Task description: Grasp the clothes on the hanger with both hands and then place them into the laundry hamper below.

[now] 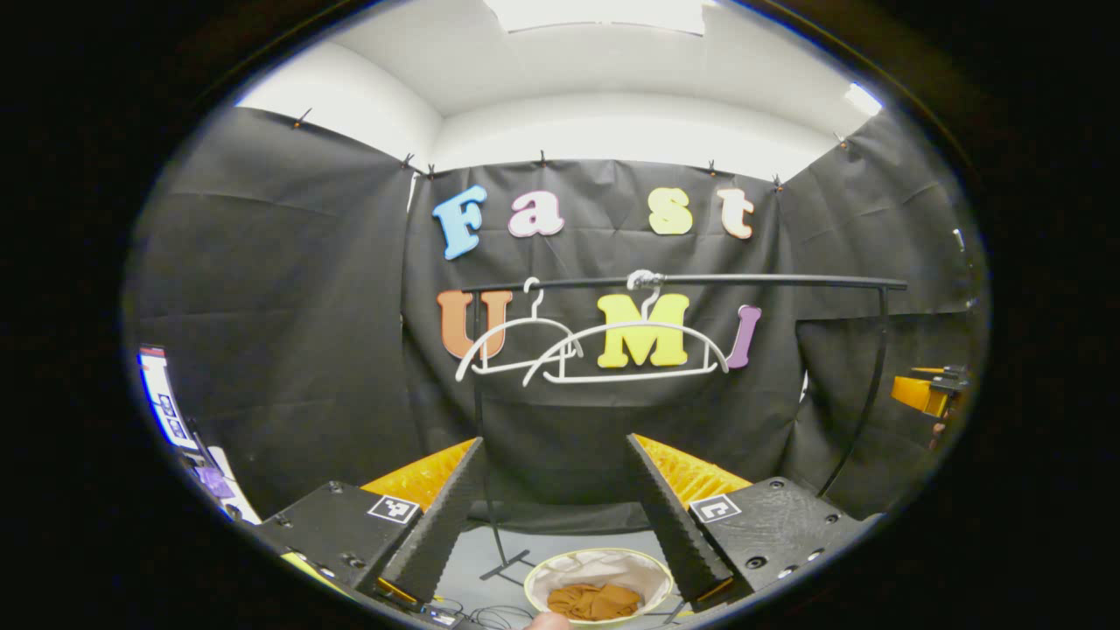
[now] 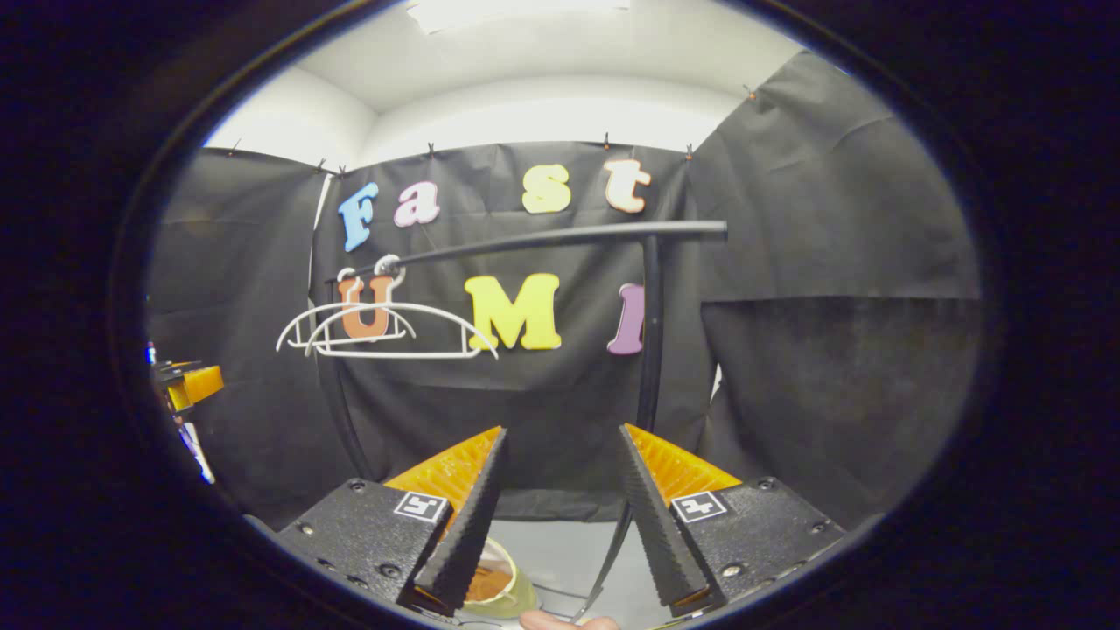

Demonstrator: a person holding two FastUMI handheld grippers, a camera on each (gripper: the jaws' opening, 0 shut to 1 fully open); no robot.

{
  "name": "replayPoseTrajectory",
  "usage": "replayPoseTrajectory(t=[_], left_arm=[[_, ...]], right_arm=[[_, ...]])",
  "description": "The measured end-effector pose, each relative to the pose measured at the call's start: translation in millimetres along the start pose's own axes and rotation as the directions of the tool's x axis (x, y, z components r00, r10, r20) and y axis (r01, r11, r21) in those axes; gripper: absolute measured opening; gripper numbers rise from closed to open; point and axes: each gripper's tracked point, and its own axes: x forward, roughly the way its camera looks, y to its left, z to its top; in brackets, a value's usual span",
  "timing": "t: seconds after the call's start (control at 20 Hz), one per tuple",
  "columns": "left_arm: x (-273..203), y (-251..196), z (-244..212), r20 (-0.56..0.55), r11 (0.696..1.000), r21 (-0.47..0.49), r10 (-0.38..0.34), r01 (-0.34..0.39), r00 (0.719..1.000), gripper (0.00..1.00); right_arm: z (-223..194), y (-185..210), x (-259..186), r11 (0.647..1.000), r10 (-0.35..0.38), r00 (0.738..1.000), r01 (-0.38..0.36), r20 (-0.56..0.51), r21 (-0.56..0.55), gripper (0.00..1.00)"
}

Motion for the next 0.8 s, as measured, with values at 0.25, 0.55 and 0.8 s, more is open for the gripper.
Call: replayPoseTrajectory(t=[0.25, 0.55, 0.8], left_arm=[[-5, 10, 29, 0.127, 1.000, 0.017, -0.002, 0.000, 0.992, 1.00], [-12, -4, 21, 0.154, 0.996, 0.087, -0.025, 0.012, 0.988, 1.00], [-7, -15, 30, 0.175, 0.997, 0.065, -0.049, 0.038, 0.983, 0.99]], right_arm=[[49, 33, -24, 0.999, 0.041, 0.984, -0.043, 0.176, 0.009, 0.80], [48, 38, -34, 0.999, 0.021, 0.975, -0.014, 0.223, -0.034, 0.79], [53, 32, -40, 1.000, -0.002, 0.975, 0.003, 0.220, -0.003, 0.80]])
